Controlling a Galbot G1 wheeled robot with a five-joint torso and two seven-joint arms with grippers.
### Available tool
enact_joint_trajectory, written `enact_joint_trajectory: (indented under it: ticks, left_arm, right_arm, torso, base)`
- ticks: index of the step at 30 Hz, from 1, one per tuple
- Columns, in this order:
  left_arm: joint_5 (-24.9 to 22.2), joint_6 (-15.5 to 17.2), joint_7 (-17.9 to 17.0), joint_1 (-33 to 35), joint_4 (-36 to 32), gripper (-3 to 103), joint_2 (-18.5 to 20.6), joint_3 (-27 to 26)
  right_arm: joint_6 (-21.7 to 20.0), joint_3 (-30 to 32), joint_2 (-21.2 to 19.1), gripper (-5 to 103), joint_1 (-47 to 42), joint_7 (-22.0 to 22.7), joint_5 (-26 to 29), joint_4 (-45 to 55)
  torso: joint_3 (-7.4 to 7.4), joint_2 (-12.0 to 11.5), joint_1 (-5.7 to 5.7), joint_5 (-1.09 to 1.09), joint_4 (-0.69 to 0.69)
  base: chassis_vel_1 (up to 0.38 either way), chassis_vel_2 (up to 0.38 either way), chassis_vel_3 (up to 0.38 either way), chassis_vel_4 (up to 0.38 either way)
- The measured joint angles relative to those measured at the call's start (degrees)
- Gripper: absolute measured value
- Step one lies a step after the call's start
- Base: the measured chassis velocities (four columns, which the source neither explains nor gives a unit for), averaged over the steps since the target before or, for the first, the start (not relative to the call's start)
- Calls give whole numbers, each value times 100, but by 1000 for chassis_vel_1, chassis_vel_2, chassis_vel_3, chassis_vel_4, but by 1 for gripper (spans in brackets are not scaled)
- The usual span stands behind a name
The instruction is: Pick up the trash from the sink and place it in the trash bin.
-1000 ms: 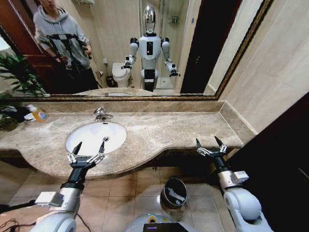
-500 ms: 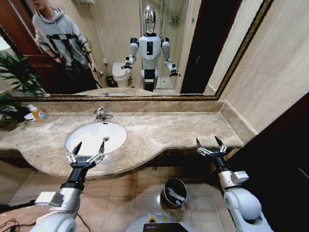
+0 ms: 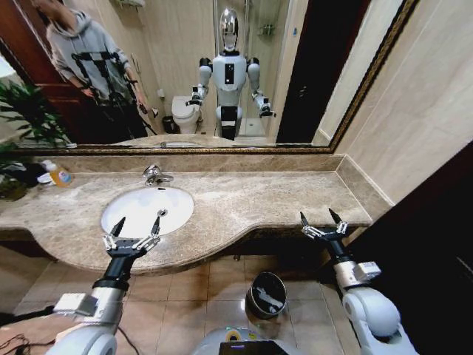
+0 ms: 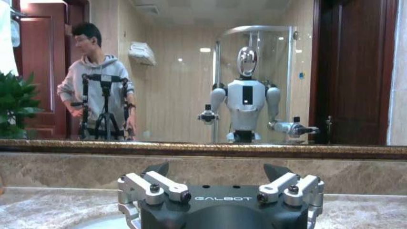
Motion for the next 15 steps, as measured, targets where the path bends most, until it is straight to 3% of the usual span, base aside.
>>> enact_joint_trajectory:
  ticks: [15]
  left_arm:
    - [0, 0, 0, 0, 0, 100, 0, 0]
  right_arm:
    - [1, 0, 0, 100, 0, 0, 1, 0]
  torso:
    - [0, 0, 0, 0, 0]
  base:
    - [0, 0, 0, 0]
